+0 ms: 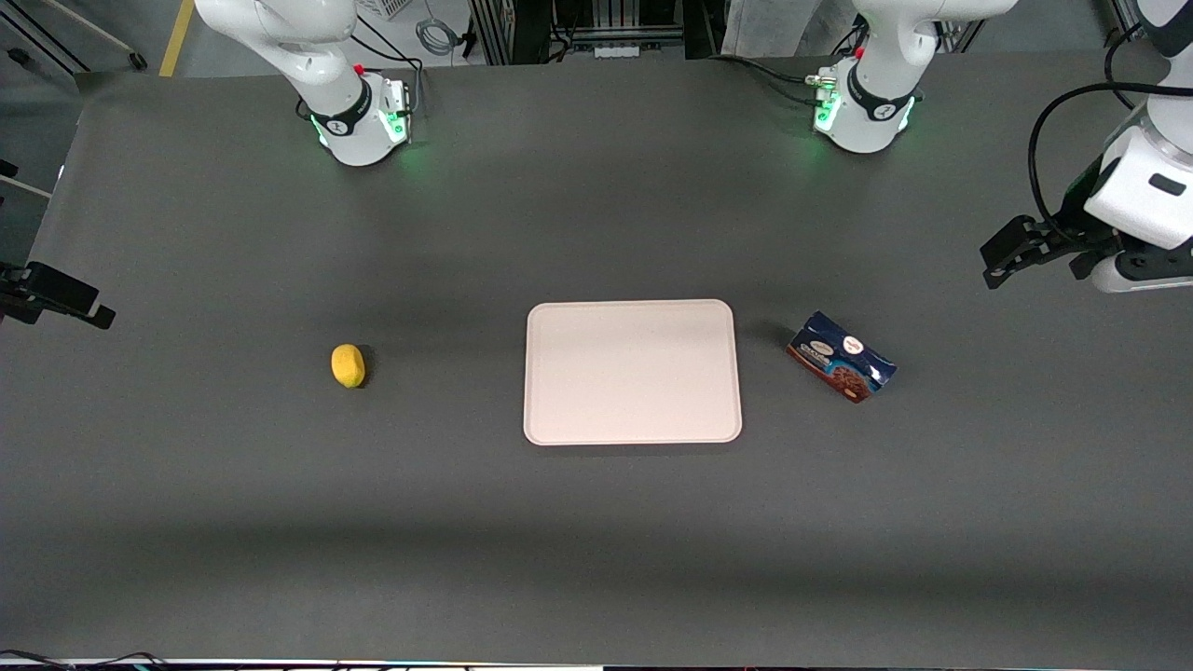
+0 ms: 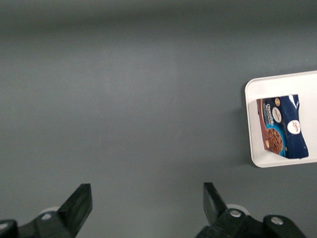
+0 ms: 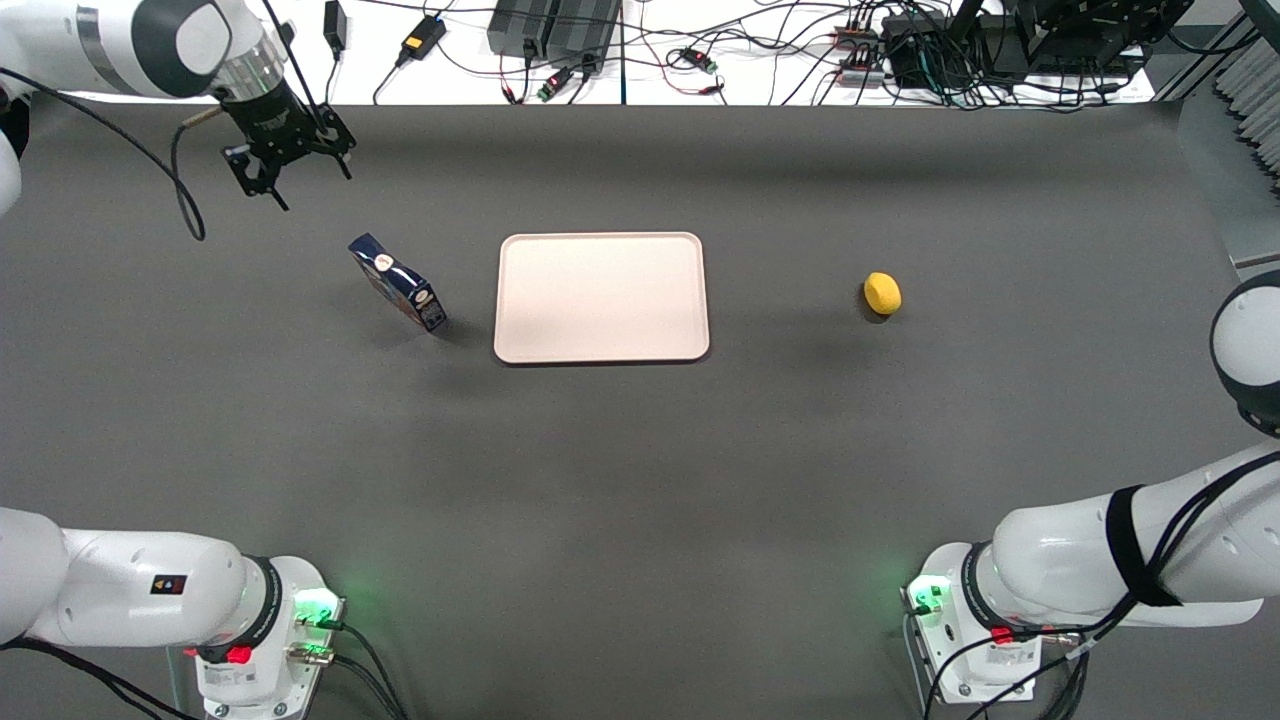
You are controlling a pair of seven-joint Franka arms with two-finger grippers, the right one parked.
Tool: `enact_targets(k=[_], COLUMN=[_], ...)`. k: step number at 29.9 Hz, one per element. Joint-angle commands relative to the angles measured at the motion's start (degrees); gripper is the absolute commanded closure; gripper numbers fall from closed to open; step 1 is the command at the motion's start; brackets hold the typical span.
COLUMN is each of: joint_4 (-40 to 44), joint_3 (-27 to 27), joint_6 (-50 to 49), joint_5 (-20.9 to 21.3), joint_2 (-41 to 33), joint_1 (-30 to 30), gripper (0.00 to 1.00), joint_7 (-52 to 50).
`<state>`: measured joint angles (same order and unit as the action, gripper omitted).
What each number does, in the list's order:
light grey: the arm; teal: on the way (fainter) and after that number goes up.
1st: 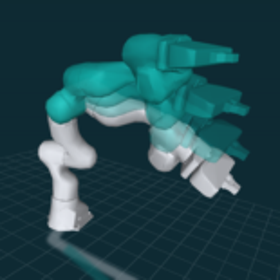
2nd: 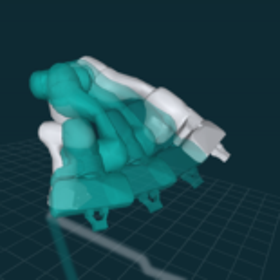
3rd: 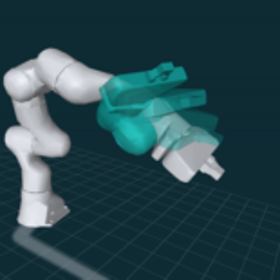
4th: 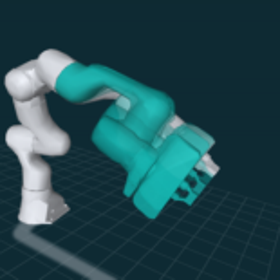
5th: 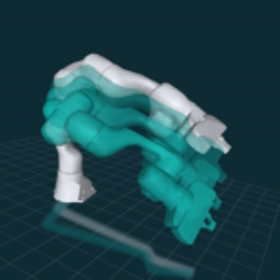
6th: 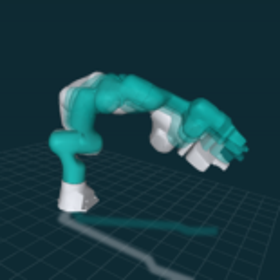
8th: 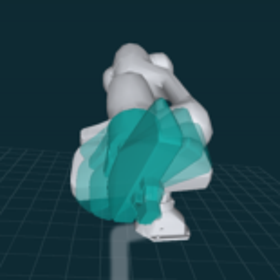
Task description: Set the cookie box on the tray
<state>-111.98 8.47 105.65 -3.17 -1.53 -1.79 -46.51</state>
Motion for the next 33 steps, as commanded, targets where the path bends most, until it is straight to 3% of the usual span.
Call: enact_targets(k=[1,15,33], joint_4=[-4.56,-10.63,-11.24], joint_3=[-0.03,2.25,2.34], joint_6=[4.73,17.65,28.12], joint_5=[-1.32,-1.32,-0.79], joint_2=[-0.94,3.98,11.54], joint_1=[-0.06,-0.41,-0.58], gripper=[0.0,0.0,0.0], joint_7=[-1.74,-4.64,-4.38])
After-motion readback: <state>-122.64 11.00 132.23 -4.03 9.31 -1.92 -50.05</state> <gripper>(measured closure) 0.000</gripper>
